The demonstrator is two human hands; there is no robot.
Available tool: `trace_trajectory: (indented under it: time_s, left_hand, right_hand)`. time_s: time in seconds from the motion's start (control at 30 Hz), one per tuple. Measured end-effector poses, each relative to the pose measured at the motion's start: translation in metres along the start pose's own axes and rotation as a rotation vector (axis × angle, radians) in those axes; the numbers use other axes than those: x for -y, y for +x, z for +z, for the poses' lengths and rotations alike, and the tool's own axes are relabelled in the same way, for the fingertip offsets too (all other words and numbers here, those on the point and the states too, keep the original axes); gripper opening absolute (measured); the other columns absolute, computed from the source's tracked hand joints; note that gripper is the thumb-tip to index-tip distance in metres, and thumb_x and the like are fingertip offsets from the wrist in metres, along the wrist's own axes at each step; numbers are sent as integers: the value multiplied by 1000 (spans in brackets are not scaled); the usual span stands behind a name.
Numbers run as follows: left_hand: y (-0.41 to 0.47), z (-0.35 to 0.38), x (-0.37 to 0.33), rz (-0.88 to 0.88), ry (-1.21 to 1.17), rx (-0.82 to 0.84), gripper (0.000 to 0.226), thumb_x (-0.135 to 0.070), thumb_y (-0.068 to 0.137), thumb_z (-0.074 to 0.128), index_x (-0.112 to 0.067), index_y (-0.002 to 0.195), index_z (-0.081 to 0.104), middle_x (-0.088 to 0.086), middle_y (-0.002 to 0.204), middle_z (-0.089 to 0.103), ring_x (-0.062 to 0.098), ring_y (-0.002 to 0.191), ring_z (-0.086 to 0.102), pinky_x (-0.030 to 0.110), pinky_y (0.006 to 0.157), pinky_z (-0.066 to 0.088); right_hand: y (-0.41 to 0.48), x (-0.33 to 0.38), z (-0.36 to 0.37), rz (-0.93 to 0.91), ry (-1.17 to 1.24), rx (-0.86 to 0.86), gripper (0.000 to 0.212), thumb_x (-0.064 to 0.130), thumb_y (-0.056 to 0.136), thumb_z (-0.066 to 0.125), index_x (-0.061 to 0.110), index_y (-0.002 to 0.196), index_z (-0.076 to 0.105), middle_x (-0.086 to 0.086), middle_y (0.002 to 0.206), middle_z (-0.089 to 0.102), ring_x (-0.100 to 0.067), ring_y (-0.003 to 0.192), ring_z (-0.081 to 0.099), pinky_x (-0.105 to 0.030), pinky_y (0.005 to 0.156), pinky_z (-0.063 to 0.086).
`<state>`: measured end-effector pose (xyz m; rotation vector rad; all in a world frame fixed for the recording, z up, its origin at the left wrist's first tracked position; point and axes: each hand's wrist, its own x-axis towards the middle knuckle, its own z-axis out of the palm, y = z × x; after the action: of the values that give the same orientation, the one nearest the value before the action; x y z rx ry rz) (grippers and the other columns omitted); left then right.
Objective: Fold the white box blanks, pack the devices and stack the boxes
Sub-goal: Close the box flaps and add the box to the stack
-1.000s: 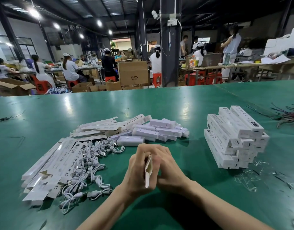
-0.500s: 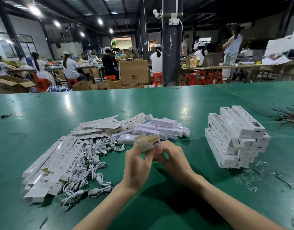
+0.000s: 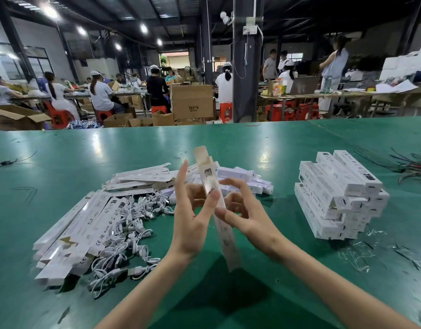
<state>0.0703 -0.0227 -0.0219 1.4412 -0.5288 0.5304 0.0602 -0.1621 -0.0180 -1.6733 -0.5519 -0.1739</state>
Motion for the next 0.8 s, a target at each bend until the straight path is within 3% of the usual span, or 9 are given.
trace_trajectory:
  time_s: [0.1, 0.23, 0.37, 0.47, 0.6, 0.8]
  left_hand:
    - [2, -1, 2, -72, -62, 37, 49, -33, 87, 61, -37, 132, 43, -7, 76, 63, 8, 76, 62, 20, 77, 49]
    - [-1, -1, 5, -200, -106, 96, 36, -31, 88, 57, -26, 123, 54, 10, 82, 64, 19, 80, 63, 33, 76, 55]
    - [-4, 3, 7, -298, -100, 132, 22, -31, 86, 57, -17, 103, 60, -4, 84, 70, 13, 79, 64, 25, 64, 53]
    - [-3, 1, 10, -335, -73, 115, 13, -19, 94, 55, -10, 100, 61, 4, 90, 72, 16, 78, 66, 26, 62, 54]
    - [1, -3, 11, -415, -60, 117, 16, -14, 96, 55, -1, 98, 63, 17, 93, 72, 20, 79, 68, 30, 63, 56]
    - [3, -6, 16, -519, -90, 51, 17, -13, 93, 61, -6, 77, 61, 11, 81, 74, 20, 74, 70, 26, 62, 55]
  right_hand:
    - [4, 4, -8, 69, 161, 86, 54, 24, 84, 65, 40, 131, 44, 6, 79, 56, -15, 79, 59, -26, 62, 49]
    - [6, -3, -15, 155, 246, 99, 55, 22, 82, 63, 43, 130, 47, -3, 84, 59, -23, 85, 61, -33, 59, 53]
    - [5, -13, -16, 210, 298, 103, 44, 17, 79, 62, 34, 119, 59, -28, 109, 58, -29, 89, 63, -34, 62, 55]
    - [5, -16, -14, 243, 298, 80, 37, 17, 75, 63, 31, 110, 68, -19, 99, 60, -24, 84, 64, -35, 64, 54]
    - [5, -20, -14, 304, 318, 58, 31, 14, 83, 63, 23, 111, 70, -19, 102, 61, -29, 91, 59, -52, 85, 49]
    - [5, -24, -10, 320, 269, 66, 24, 10, 96, 54, 23, 115, 58, -13, 99, 64, -25, 91, 68, -35, 71, 54]
